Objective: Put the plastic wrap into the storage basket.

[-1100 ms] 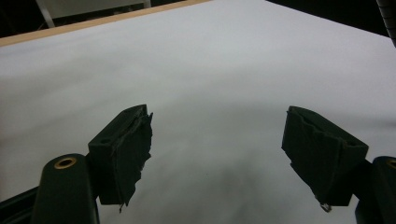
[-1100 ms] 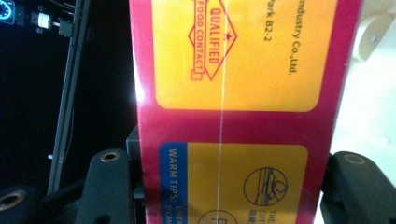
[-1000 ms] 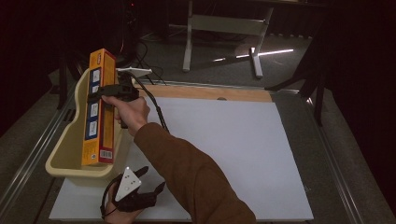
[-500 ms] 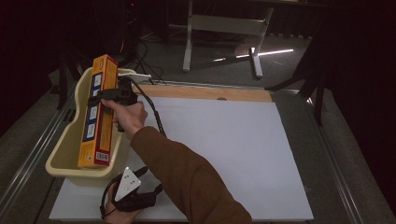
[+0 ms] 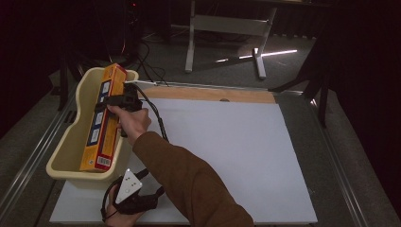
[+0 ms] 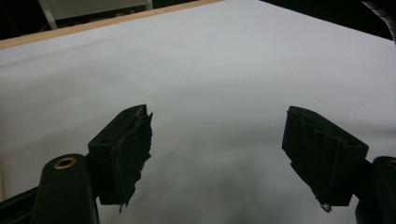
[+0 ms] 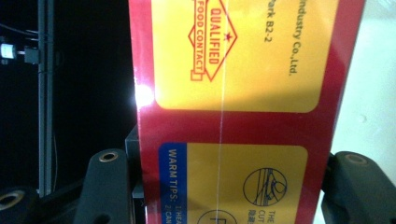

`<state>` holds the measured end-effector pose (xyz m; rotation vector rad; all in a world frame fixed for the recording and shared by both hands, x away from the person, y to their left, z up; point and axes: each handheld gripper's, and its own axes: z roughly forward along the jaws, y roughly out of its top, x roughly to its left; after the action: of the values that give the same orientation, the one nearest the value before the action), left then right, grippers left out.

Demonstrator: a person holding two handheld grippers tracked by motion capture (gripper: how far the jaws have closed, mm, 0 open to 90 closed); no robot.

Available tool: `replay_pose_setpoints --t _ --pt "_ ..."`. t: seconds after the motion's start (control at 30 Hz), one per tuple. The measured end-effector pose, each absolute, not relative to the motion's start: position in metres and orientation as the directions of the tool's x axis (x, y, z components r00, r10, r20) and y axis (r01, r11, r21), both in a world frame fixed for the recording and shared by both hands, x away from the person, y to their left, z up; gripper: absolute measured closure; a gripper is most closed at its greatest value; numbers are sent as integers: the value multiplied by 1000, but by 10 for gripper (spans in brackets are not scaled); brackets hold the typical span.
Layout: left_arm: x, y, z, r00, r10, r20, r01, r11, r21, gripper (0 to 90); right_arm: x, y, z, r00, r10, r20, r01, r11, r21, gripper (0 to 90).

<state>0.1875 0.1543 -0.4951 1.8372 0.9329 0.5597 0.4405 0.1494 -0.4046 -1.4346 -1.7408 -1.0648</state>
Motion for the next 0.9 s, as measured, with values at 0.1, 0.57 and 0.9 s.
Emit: replay_pose_setpoints --t 0.1,0.57,0.9 --pt "187 155 -495 601 799 -23 356 -242 903 235 440 150 -407 -189 474 860 982 77 174 397" --pt "187 156 -495 597 802 -21 353 -239 904 235 444 146 -413 -153 516 843 988 90 125 344" --pt "187 155 -495 597 802 -24 354 -236 905 235 444 144 -410 -145 568 810 989 104 104 326"
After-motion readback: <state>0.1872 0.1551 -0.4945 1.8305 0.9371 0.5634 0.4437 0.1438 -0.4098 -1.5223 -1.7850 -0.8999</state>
